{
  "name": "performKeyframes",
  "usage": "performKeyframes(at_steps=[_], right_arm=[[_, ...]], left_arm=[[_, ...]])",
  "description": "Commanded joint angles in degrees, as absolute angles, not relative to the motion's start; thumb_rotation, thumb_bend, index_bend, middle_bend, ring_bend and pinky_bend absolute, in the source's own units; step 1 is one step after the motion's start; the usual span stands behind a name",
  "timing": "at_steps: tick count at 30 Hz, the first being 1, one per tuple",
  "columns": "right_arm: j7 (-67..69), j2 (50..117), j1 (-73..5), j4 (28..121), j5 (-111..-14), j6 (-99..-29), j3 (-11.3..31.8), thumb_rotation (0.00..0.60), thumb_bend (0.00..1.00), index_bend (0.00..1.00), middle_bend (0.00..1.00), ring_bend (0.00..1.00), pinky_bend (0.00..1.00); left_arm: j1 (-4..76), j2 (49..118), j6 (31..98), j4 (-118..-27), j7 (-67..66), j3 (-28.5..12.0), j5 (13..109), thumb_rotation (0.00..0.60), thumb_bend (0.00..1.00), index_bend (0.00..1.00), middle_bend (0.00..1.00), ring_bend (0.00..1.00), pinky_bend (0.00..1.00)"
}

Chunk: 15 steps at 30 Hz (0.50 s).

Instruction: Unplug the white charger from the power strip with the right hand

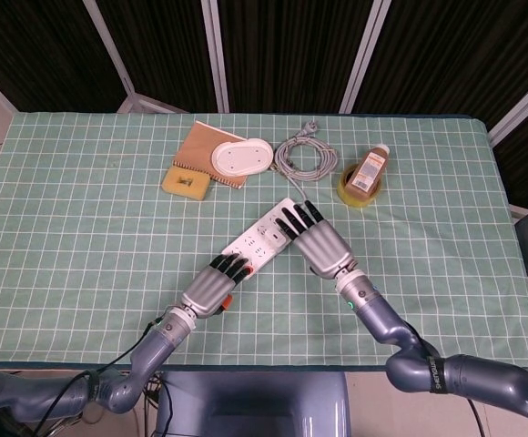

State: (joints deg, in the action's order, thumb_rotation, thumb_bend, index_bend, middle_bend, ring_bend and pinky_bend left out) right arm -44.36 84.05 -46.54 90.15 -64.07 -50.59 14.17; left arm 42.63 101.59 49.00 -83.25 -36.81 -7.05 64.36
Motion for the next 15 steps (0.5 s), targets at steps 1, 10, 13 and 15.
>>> performKeyframes(at_steps=[1, 10, 13, 15], right_arm=[[-44.07, 85.32, -47.68, 88.26, -65.11, -50.15, 13.58, 0.600, 0.22, 0.07, 0.11, 0.10, 0.14], [-39.82, 89.39, -50.81, 80.28, -69.37, -48.34, 12.39, 0.600, 0.22, 0.22, 0.21, 0.19, 0.24], [-38.58, 90.72, -51.41, 78.20, -69.54, -47.71, 12.16, 0.600, 0.22, 0.23, 0.21, 0.19, 0.24], [-37.70, 91.81, -51.88, 76.56, -69.39, -47.11, 12.02, 0.600, 0.22, 0.23, 0.21, 0.19, 0.24]], left_arm=[[42.77, 101.63, 49.11, -83.10, -36.61, -6.87, 64.46, 0.600, 0.47, 0.14, 0.08, 0.01, 0.15], [43.24, 101.86, 49.35, -82.51, -35.80, -6.06, 64.47, 0.600, 0.47, 0.14, 0.08, 0.01, 0.15], [43.41, 101.98, 49.36, -82.28, -35.65, -5.90, 64.49, 0.600, 0.47, 0.14, 0.08, 0.01, 0.15], [43.53, 102.04, 49.41, -82.10, -35.49, -5.82, 64.50, 0.600, 0.47, 0.15, 0.08, 0.01, 0.15]])
